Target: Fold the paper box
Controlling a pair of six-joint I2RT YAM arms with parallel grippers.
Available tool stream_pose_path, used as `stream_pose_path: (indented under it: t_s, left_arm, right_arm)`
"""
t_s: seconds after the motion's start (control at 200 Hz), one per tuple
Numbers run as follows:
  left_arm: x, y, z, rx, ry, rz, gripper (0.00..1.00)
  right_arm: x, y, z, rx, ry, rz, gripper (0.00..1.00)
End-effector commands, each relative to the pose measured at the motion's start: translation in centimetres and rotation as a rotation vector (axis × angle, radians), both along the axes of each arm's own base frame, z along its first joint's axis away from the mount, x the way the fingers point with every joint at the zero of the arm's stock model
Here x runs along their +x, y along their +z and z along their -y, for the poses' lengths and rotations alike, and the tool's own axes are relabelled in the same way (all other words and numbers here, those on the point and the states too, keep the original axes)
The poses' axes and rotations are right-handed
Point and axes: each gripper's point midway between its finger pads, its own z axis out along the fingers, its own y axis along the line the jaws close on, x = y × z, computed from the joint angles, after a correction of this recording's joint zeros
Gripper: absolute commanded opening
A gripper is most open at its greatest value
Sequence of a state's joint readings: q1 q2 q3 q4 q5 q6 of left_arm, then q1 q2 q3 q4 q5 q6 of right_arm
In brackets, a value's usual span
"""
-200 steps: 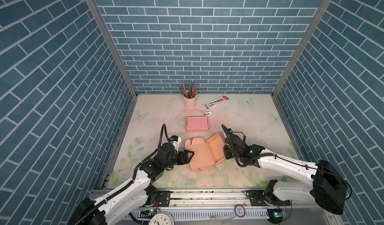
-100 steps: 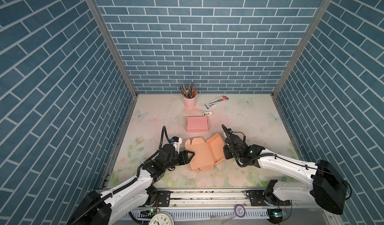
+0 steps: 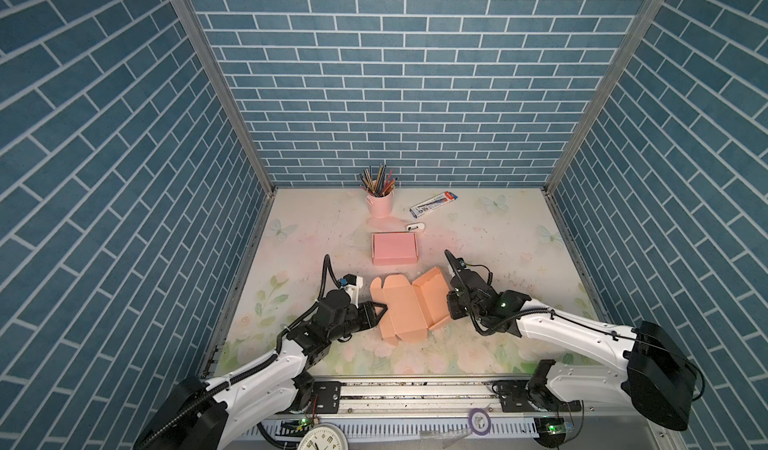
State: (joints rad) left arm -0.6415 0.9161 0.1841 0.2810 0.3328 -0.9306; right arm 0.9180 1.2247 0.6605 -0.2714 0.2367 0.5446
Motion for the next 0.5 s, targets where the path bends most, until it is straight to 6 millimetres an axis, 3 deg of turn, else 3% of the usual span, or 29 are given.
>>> stream_pose_path:
  t_s: [0.0, 0.495]
  left_arm:
    - [0.27, 0.07, -0.06, -0.010, 0.020, 0.013, 0.28]
    - [0.15, -0.34, -0.38, -0.033, 0.050, 0.003, 0.17]
  right_arm:
    - [-0.16, 0.08, 0.07, 0.028, -0.015, -0.007, 0.30]
    - [-0.56, 0.73, 0.00, 0.047, 0.002, -0.007, 0.42]
